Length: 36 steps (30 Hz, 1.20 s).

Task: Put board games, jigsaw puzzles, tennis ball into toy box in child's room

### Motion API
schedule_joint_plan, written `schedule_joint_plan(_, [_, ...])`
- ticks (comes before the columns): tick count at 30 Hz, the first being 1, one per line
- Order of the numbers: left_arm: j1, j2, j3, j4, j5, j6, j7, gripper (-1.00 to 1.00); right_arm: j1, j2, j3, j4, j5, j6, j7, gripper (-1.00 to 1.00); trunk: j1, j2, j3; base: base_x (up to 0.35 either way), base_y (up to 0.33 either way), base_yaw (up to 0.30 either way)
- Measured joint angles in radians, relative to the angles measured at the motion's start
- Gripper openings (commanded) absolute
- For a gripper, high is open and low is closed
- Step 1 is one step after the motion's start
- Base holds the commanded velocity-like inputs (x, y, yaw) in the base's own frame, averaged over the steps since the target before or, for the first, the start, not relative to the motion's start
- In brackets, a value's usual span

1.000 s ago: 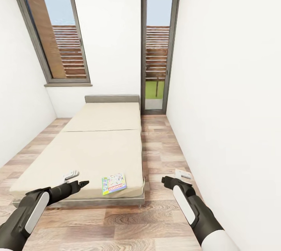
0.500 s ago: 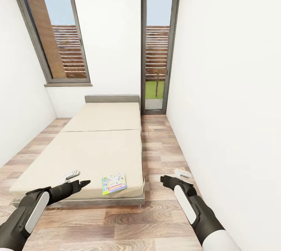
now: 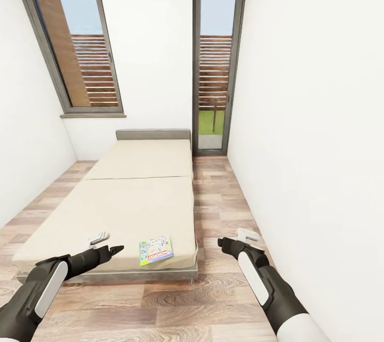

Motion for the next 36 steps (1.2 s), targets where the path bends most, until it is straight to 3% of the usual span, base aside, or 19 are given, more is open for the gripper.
schedule_joint_plan(27, [-0.002, -0.008, -0.004, 0.013, 0.002, -0.006, 0.006, 1.0, 0.0, 0.0, -0.001, 0.026, 0.001, 0.002, 0.003, 1.0, 0.0, 0.0, 0.0, 0.121, 0.029, 0.0])
schedule_joint_plan(31, [-0.002, -0.009, -0.008, 0.013, 0.002, -0.006, 0.006, 1.0, -0.014, -0.025, -0.007, 0.165, 0.011, -0.048, 0.045, 1.0, 0.0, 0.0, 0.0, 0.004, 0.0, 0.0])
schedule_joint_plan(36, [-0.002, -0.01, -0.009, 0.013, 0.002, -0.006, 0.006, 1.0, -0.08, -0.068, -0.01, 0.372, 0.016, -0.155, 0.149, 1.0, 0.0, 0.0, 0.0, 0.0, 0.0, 0.0])
